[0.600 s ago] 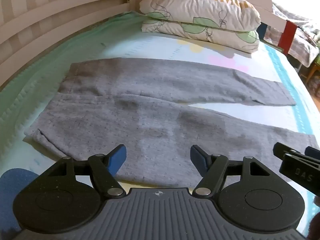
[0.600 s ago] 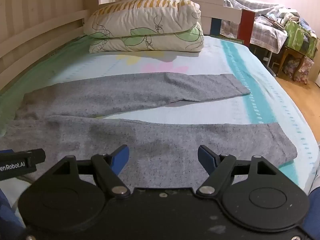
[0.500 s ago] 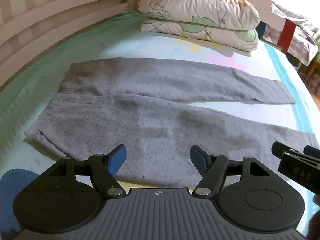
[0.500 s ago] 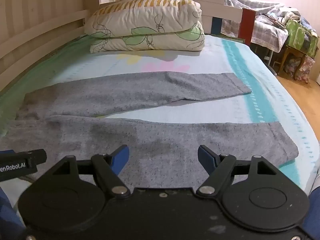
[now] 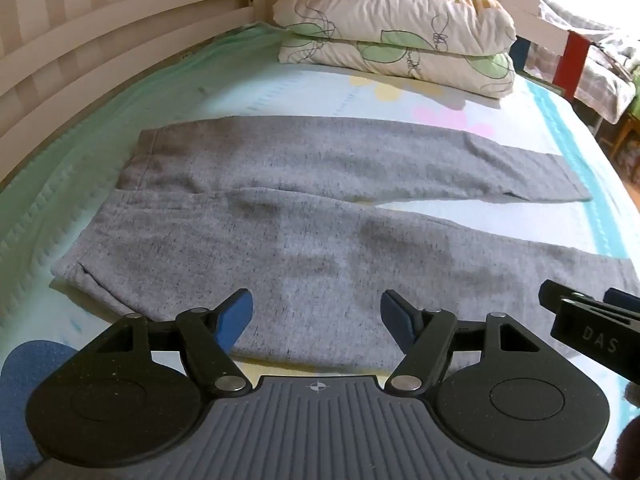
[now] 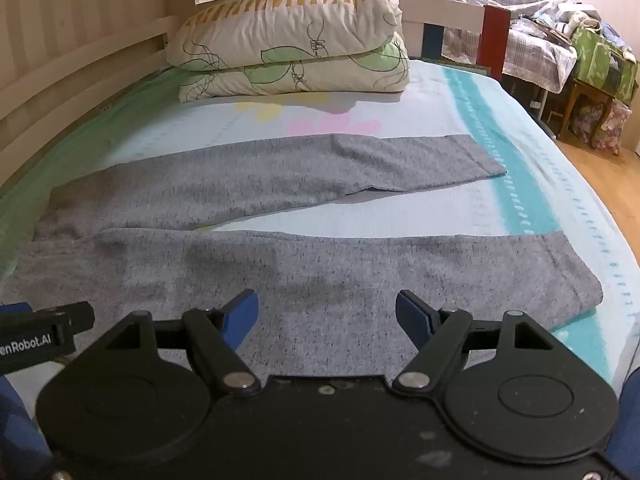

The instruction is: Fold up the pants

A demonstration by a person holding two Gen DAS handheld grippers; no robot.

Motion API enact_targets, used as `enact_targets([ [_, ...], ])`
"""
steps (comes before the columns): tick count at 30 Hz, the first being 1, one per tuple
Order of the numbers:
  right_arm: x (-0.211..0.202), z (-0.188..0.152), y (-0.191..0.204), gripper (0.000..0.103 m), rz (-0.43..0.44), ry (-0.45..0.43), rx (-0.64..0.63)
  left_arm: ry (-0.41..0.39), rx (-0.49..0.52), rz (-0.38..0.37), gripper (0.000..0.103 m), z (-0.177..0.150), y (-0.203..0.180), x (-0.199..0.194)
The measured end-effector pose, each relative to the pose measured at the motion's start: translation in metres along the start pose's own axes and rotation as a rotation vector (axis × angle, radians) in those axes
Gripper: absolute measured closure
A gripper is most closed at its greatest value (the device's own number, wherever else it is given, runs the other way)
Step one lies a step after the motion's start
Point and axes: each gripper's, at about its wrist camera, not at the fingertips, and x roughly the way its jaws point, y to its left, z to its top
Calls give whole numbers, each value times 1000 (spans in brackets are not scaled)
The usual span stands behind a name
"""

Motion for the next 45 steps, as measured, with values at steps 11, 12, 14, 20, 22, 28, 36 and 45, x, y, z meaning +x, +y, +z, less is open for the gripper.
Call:
enact_targets([
  [11,3,2,-2,23,4,12,6,4,10,-1,34,-1,-2,1],
  [12,3,2,-2,23,4,12,6,4,10,0,34,-1,-2,1],
  [14,3,2,-2,23,3,12,6,4,10,0,34,-1,-2,1],
  [20,6,2,-1,23,3,19,10,11,12,2,34,-2,-3,3],
  [22,6,2,-1,23,3,20,11,11,12,2,34,-3,-3,3],
  [28,7,1,-1,23,7,26,9,14,12,0,34,-4,-4,5],
  [36,8,0,1,23,10,30,7,22,11,2,34,-6,-3,6],
  [45,8,-2,0,23,17,40,6,30,14,1,34,-7,-3,8],
])
